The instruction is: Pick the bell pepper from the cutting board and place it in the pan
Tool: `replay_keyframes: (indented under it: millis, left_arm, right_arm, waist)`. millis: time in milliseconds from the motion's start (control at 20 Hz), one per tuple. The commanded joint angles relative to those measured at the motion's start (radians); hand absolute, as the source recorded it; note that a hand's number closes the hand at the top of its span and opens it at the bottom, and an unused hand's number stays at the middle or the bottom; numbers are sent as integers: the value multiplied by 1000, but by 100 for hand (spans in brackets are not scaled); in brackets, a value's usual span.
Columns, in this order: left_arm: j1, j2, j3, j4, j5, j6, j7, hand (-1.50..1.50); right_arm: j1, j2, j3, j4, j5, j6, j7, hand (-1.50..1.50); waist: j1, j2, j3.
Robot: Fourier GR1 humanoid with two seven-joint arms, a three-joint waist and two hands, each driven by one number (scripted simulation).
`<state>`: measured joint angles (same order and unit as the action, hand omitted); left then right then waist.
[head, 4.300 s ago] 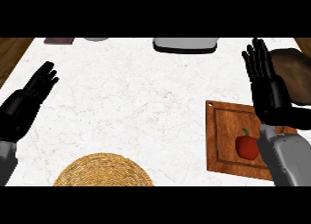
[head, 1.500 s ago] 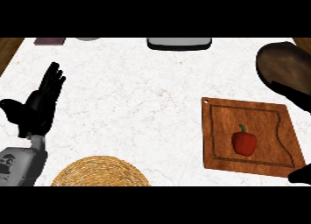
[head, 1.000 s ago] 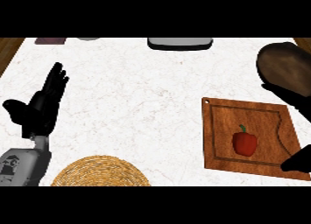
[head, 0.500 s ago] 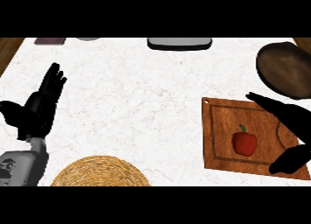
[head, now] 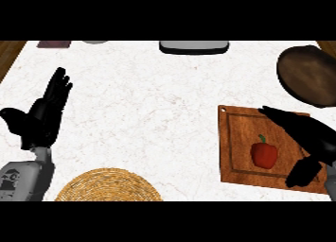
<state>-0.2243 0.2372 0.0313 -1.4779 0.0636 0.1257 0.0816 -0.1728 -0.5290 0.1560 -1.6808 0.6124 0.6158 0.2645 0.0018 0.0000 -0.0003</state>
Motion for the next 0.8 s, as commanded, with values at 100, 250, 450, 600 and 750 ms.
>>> replay_keyframes:
  millis: [100,250,450,600,750]
  left_arm:
    - [-12,19,52,56,16,-55,-39,0]
    - [-10,17,43,3,4,-63,17,0]
    - [-17,-10,50,-9,-12,-53,22,0]
    - [9,-14,35,-86,-27,-42,73,0]
    - [38,-33,47,-30,-33,-49,-11,0]
  right_arm:
    - [5,38,35,41,96,18,4,-150]
    - [-19,74,27,90,130,22,2,-150]
    - [-15,104,21,63,166,50,-10,-150]
    - [-51,123,36,129,211,46,-5,-150]
    - [-31,114,38,190,255,7,-64,-150]
  waist:
    - [-2,0,0]
    - [0,0,0]
    - [-2,0,0]
    - [1,-1,0]
    - [0,0,0]
